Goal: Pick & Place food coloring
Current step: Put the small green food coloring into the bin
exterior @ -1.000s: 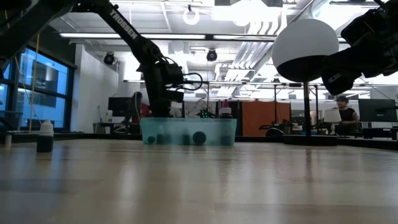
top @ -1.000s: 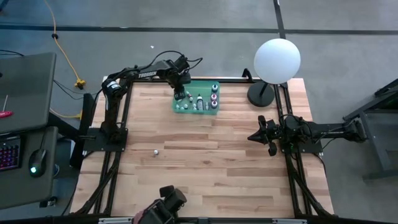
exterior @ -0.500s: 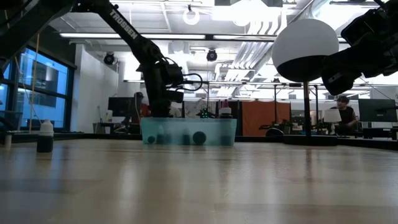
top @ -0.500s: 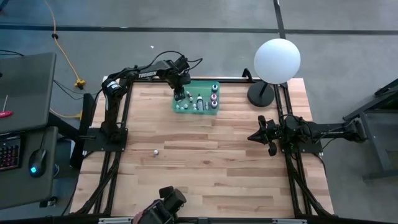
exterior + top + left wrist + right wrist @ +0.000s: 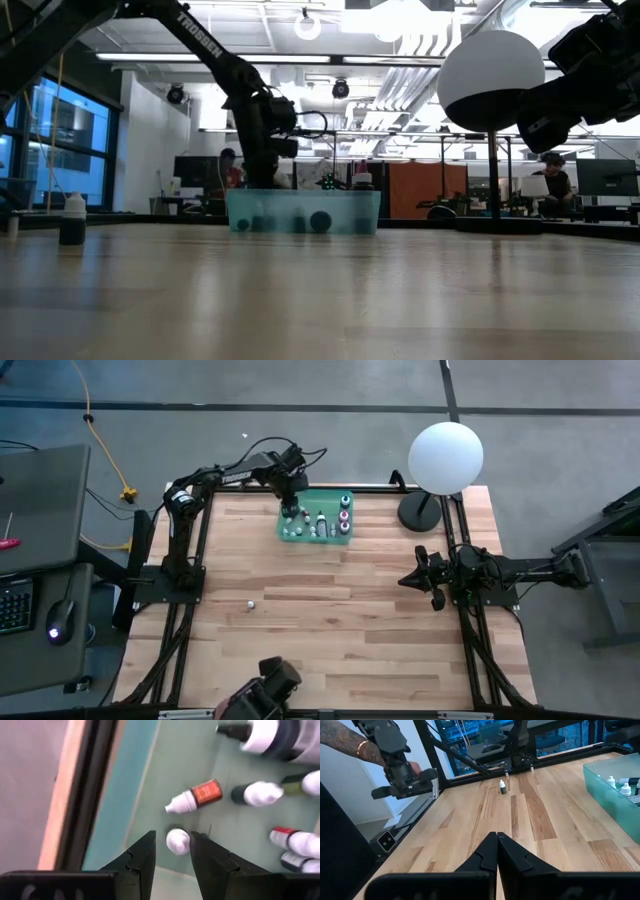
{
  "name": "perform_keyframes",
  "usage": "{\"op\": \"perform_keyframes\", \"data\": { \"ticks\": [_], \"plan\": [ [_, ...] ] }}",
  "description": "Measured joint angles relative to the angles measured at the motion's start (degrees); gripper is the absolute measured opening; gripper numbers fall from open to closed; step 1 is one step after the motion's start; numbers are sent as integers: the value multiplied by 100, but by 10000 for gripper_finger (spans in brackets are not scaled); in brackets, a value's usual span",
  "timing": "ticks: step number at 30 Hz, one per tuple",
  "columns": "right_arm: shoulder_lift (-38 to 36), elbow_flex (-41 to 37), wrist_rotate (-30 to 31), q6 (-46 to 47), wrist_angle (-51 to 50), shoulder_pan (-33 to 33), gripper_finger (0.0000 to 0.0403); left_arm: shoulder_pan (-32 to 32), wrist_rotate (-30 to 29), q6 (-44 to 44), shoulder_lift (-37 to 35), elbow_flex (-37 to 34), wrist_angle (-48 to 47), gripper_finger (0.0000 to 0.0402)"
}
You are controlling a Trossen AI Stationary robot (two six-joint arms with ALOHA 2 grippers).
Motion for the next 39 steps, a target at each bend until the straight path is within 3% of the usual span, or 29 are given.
{"op": "perform_keyframes", "data": {
  "ticks": [13,20,30,39],
  "plan": [
    [0,-1,0,0,-2,-2,0,1,212,155,-4,1688,-1410,118],
    [0,1,2,0,-1,-1,0,4,1237,-62,-87,2693,-2100,118],
    [0,1,0,0,0,0,0,1,2149,-372,-706,2937,-2137,117],
    [-1,-1,0,0,-1,-1,0,-41,2596,-338,-1265,2937,-2709,117]
  ]
}}
